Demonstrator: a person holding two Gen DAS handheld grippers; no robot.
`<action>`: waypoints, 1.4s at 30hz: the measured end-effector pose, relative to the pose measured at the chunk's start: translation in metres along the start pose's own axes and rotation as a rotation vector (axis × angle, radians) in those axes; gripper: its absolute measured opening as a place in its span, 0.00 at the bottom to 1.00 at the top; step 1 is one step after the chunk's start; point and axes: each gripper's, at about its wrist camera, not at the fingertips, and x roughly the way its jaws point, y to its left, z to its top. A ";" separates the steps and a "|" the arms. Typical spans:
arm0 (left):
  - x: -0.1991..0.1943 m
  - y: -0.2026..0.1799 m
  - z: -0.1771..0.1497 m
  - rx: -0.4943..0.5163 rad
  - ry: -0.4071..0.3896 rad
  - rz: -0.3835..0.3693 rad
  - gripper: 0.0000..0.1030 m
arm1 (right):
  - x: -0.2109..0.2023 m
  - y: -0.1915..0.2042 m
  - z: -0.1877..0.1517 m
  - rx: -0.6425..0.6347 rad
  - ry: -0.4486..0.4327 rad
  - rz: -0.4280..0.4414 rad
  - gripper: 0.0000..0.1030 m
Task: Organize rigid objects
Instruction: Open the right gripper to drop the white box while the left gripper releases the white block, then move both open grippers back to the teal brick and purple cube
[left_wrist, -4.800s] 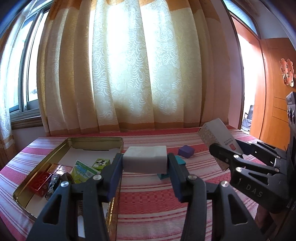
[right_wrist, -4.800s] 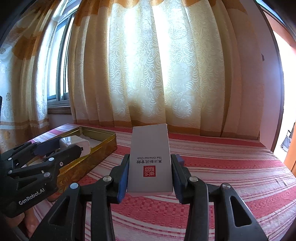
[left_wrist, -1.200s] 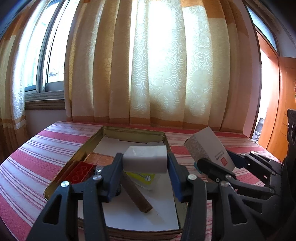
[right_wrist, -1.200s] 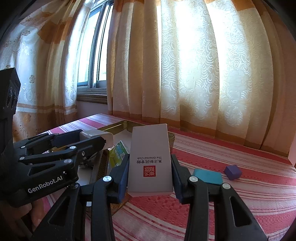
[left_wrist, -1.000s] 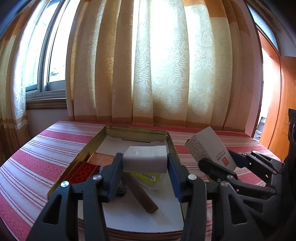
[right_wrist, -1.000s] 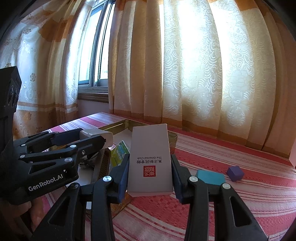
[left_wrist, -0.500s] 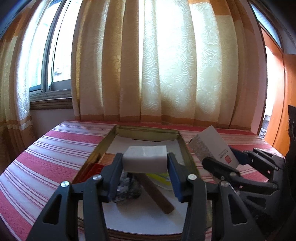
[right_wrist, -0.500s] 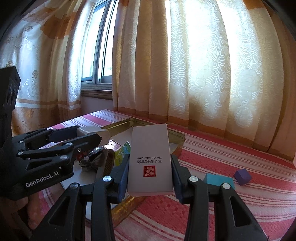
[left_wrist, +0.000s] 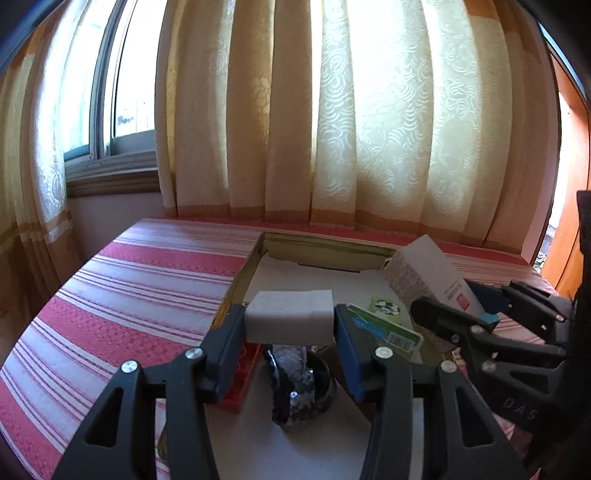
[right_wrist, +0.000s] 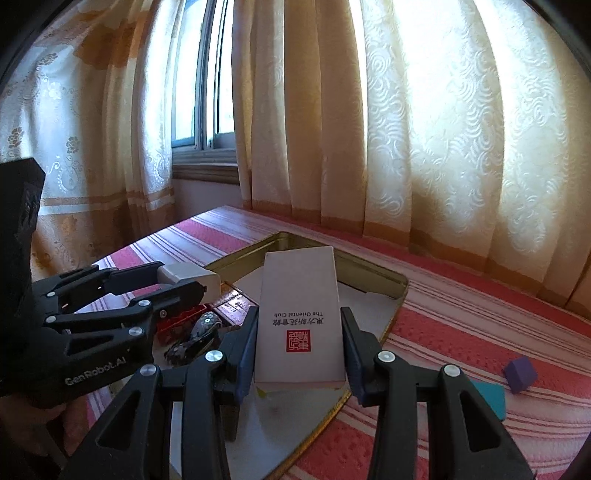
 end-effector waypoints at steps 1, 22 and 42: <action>0.003 0.001 0.001 -0.003 0.009 -0.001 0.46 | 0.003 0.000 0.001 0.002 0.007 0.002 0.42; -0.020 -0.052 0.003 0.002 -0.073 0.017 0.99 | -0.048 -0.059 -0.037 0.051 0.014 -0.067 0.76; 0.076 -0.248 -0.020 0.207 0.218 -0.106 0.99 | -0.093 -0.236 -0.086 0.304 0.097 -0.366 0.79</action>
